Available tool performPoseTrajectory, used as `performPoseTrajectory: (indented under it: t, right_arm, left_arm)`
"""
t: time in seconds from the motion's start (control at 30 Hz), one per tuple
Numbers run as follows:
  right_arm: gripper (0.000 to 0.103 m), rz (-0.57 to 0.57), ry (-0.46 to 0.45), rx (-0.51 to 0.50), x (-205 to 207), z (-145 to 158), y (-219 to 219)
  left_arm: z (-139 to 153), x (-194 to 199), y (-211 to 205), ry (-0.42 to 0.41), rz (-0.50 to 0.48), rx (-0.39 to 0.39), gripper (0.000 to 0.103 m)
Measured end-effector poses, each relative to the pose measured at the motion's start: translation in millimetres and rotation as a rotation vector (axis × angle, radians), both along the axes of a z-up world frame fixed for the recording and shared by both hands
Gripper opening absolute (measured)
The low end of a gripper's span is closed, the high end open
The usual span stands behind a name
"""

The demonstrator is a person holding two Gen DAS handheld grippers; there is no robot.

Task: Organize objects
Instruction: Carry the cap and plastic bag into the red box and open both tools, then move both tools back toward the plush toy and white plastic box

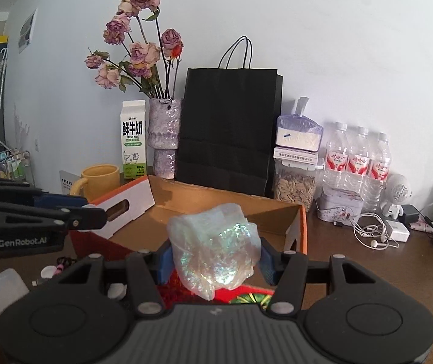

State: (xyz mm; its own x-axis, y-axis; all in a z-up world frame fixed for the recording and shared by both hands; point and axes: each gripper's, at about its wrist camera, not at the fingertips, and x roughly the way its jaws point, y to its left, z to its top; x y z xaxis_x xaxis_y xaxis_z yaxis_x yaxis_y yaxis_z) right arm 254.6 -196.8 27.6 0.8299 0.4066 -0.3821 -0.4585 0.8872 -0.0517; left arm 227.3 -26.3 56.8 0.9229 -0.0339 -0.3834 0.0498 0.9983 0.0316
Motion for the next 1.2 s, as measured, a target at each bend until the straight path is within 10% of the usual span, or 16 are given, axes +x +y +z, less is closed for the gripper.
performPoseTrajectory:
  t: [0.63,0.7,0.77,1.2]
  right_arm:
    - [0.058,-0.018,0.155,-0.009,91,-31,47]
    - [0.075,-0.020,0.161,-0.010,92,-32,47]
    - [0.101,-0.029,0.159,-0.010,92,-32,46]
    - [0.103,-0.048,0.164,-0.001,93,-30,43]
  left_arm:
    - [-24,91,28,0.086,0.129,-0.077,0.030]
    - [-23,89,26,0.082,0.129,-0.072,0.043]
    - [-22,87,26,0.071,0.143,-0.075,0.103]
    - [-20,86,25,0.073,0.161,-0.084,0.103]
